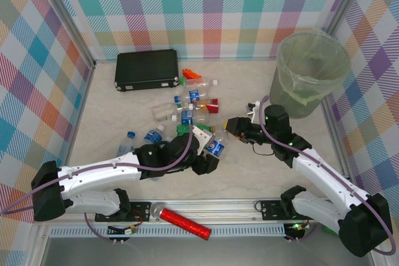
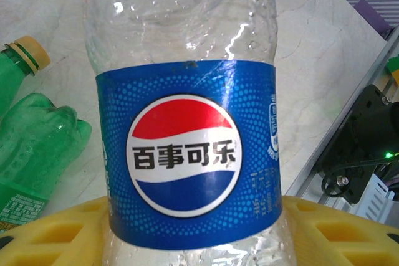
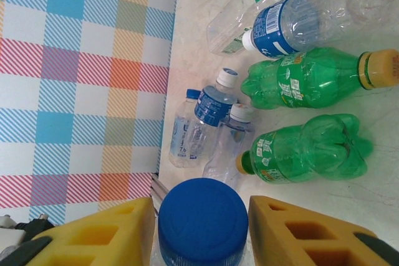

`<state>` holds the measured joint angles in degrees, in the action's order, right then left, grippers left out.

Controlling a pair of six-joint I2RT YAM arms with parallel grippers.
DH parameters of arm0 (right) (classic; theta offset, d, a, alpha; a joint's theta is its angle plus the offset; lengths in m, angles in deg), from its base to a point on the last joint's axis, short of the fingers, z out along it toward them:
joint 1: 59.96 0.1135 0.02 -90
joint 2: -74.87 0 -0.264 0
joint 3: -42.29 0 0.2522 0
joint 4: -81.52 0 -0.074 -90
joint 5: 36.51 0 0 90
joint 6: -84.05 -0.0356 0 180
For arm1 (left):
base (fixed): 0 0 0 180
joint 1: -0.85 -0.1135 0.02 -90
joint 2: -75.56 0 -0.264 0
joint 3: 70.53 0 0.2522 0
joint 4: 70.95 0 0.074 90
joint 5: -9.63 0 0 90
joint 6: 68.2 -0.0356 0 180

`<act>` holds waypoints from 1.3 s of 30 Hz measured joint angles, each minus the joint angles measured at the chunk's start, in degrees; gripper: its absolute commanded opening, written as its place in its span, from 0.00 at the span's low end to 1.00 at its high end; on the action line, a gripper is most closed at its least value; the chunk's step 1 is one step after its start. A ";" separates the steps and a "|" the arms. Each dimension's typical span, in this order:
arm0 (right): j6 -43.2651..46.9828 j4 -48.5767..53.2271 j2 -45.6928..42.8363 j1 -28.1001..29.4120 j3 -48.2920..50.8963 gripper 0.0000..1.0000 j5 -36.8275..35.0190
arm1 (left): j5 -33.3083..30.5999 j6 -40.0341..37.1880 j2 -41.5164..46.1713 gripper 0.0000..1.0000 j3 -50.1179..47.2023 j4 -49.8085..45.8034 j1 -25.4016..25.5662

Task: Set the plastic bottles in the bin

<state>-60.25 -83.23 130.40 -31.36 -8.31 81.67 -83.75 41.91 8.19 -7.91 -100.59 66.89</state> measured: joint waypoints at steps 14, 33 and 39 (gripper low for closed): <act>1.14 4.22 -0.39 0.00 -2.78 0.31 -2.08 | -0.13 -0.17 -0.39 1.00 0.74 -0.07 0.00; 27.08 33.64 8.35 -0.94 -41.68 0.33 -34.75 | -6.40 0.07 10.97 1.00 2.05 -2.25 0.00; 35.58 37.24 12.48 -3.06 -53.29 0.33 -45.07 | -8.04 0.24 15.13 0.99 0.15 -3.50 0.00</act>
<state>-24.67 -45.98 142.88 -34.42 -61.60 36.60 -91.79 42.15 23.31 -7.75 -104.09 66.89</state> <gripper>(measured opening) 0.332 0.995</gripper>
